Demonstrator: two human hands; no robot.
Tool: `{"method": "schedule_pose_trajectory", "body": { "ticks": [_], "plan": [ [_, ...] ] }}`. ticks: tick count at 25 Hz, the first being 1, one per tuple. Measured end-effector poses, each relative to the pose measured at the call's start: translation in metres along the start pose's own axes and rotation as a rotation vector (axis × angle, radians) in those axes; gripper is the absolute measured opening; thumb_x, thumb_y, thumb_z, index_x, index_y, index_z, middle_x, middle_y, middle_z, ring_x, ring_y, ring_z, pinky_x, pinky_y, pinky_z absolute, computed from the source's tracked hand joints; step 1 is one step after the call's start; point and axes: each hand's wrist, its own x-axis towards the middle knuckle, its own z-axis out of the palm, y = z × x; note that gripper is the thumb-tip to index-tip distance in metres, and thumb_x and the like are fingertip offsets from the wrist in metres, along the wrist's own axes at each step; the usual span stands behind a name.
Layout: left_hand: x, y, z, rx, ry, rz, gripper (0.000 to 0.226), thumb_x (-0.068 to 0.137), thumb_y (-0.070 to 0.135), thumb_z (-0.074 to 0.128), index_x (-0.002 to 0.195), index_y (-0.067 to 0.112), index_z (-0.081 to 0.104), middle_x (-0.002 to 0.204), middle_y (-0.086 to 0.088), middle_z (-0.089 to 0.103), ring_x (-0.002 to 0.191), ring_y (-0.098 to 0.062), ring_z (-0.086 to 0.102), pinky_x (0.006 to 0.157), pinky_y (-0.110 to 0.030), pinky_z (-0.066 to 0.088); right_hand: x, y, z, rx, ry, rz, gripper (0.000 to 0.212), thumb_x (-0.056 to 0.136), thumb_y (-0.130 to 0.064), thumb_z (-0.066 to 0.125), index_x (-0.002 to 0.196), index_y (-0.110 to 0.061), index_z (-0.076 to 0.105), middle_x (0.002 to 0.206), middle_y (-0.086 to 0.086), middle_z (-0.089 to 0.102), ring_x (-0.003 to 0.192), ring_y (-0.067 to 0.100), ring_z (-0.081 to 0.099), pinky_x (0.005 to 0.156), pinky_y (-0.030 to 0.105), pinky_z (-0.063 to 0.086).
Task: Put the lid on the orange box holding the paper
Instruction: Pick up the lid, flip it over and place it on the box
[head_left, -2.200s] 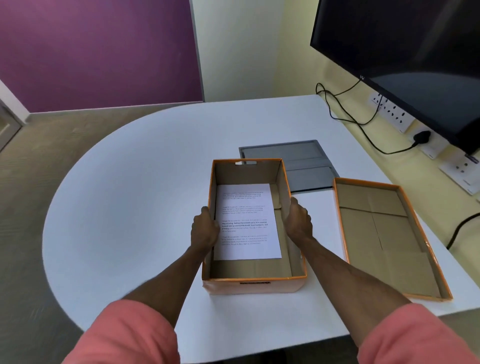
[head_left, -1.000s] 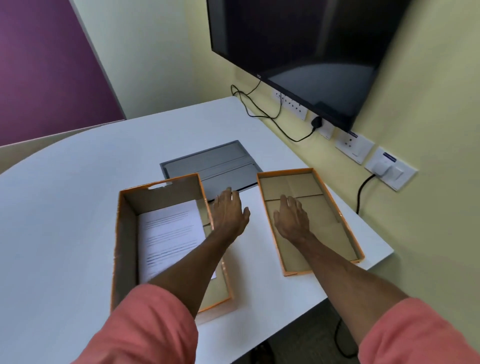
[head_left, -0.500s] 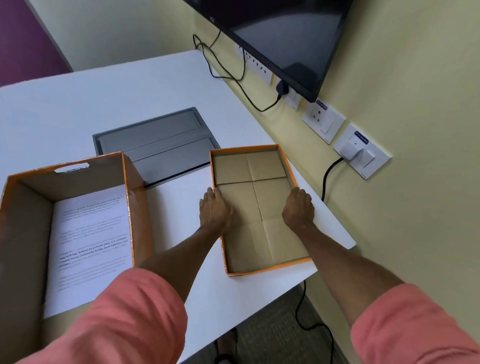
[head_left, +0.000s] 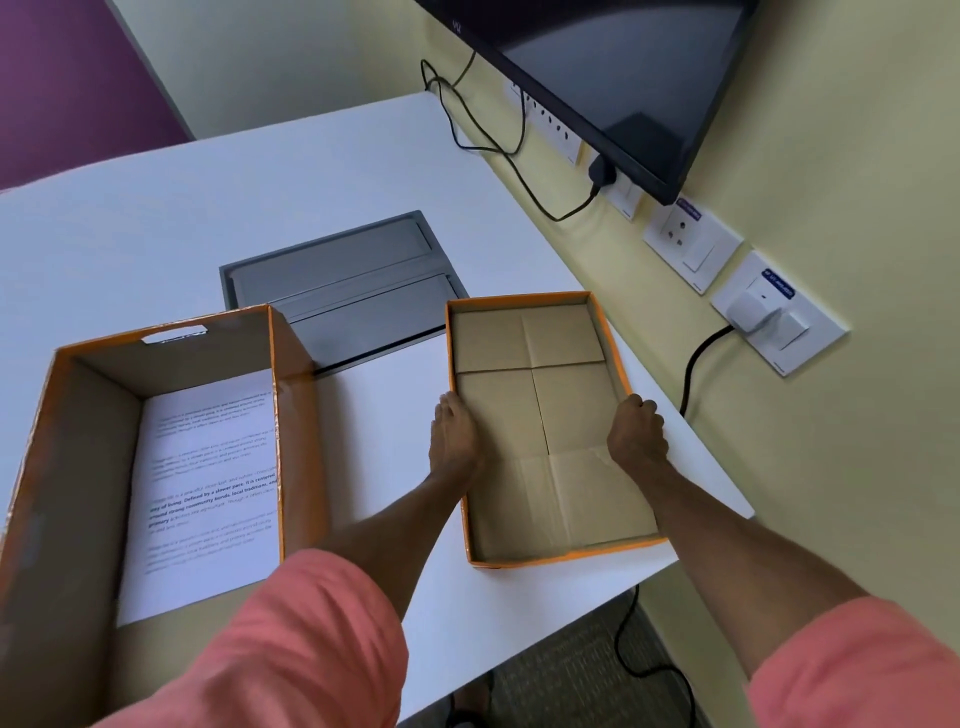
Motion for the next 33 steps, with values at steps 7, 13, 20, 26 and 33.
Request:
{"method": "schedule_pose_trajectory", "body": {
  "ticks": [7,13,20,26,33],
  "plan": [
    [-0.011,-0.013,-0.019,-0.201,0.114,-0.027,0.057,0.097,0.051,0.025,0.13,0.013,0.051,0.129,-0.013,0.058,0.108,-0.026,0.055,0.098,-0.04,0.043,-0.007,-0.017,-0.008,0.029,0.037,-0.042,0.032,0.084,0.012,0.055,0.115,0.006,0.048,0.124,0.025,0.051,0.113,0.038,0.055,0.087,0.044,0.052],
    [-0.02,-0.014,-0.109,-0.33,0.285,0.08,0.046,0.089,-0.003,0.047,0.133,0.007,0.039,0.099,-0.011,0.056,0.088,-0.028,0.054,0.076,-0.031,0.041,-0.027,-0.076,-0.05,0.122,0.12,-0.133,0.031,0.085,0.012,0.055,0.115,0.005,0.048,0.123,0.023,0.052,0.114,0.037,0.054,0.087,0.044,0.052],
    [-0.027,-0.063,-0.242,-0.653,0.514,0.213,0.042,0.086,-0.008,0.044,0.126,0.002,0.052,0.124,-0.011,0.061,0.103,-0.019,0.06,0.088,-0.033,0.052,-0.068,-0.178,-0.093,0.398,0.175,-0.29,0.037,0.085,0.017,0.047,0.12,0.005,0.047,0.126,0.025,0.051,0.117,0.04,0.051,0.09,0.044,0.047],
    [-0.055,-0.123,-0.327,-1.084,0.59,-0.046,0.034,0.087,0.009,0.063,0.121,0.004,0.061,0.103,-0.008,0.064,0.082,-0.016,0.061,0.068,-0.022,0.048,-0.12,-0.263,-0.092,0.505,0.123,-0.372,0.041,0.087,0.014,0.046,0.127,0.004,0.046,0.13,0.024,0.05,0.123,0.038,0.047,0.098,0.044,0.044],
    [-0.096,-0.172,-0.404,-1.358,0.577,0.029,0.027,0.082,0.01,0.072,0.107,-0.002,0.07,0.084,-0.004,0.068,0.069,-0.011,0.067,0.061,-0.024,0.059,-0.193,-0.343,-0.087,0.433,0.036,-0.394,0.041,0.092,-0.012,0.05,0.131,-0.003,0.043,0.138,0.021,0.046,0.126,0.038,0.043,0.101,0.048,0.039]
  ]
}}
